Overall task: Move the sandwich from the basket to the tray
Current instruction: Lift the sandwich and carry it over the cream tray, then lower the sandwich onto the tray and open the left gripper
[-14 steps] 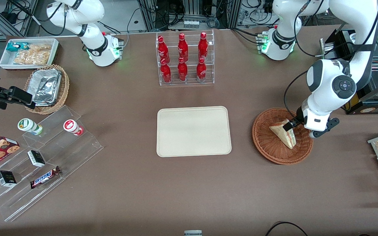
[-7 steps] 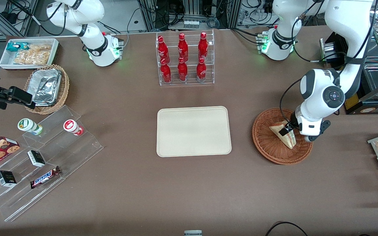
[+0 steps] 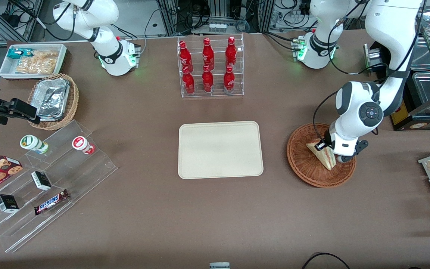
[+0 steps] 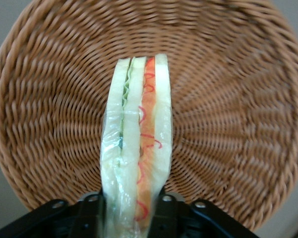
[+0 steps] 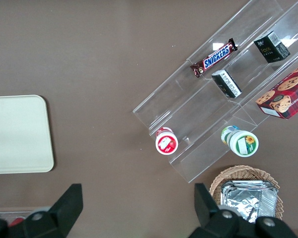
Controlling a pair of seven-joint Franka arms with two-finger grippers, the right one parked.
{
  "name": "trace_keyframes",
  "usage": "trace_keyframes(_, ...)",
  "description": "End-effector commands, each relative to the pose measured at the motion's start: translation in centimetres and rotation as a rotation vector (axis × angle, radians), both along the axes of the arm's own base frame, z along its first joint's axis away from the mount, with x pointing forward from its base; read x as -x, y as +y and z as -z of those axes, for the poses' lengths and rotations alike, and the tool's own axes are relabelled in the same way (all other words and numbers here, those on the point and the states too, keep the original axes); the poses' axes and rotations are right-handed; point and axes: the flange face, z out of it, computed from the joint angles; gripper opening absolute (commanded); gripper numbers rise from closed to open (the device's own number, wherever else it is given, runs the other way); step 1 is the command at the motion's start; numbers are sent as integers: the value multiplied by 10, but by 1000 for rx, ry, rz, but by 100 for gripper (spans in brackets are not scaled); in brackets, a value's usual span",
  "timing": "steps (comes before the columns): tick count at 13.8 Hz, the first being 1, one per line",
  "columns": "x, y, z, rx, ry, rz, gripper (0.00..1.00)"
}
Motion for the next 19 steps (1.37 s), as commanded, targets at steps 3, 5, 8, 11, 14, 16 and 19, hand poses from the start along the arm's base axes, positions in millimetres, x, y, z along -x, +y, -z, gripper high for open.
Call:
trace_keyframes(3,-24,-34,-63,10,30,328,6)
trace_keyframes(5,-37,-69,-82,11,81,364,3)
trace_keyframes(8,-33,-143,-95,7,78,441,1)
trace_keyframes(11,-34,-212,-89,14,62,457,0)
trace_keyframes(14,-25,-288,-73,20,56,422,0)
trace_keyframes(16,-16,-334,-57,28,57,421,0)
trace_keyframes(19,-6,-399,-38,41,40,372,0)
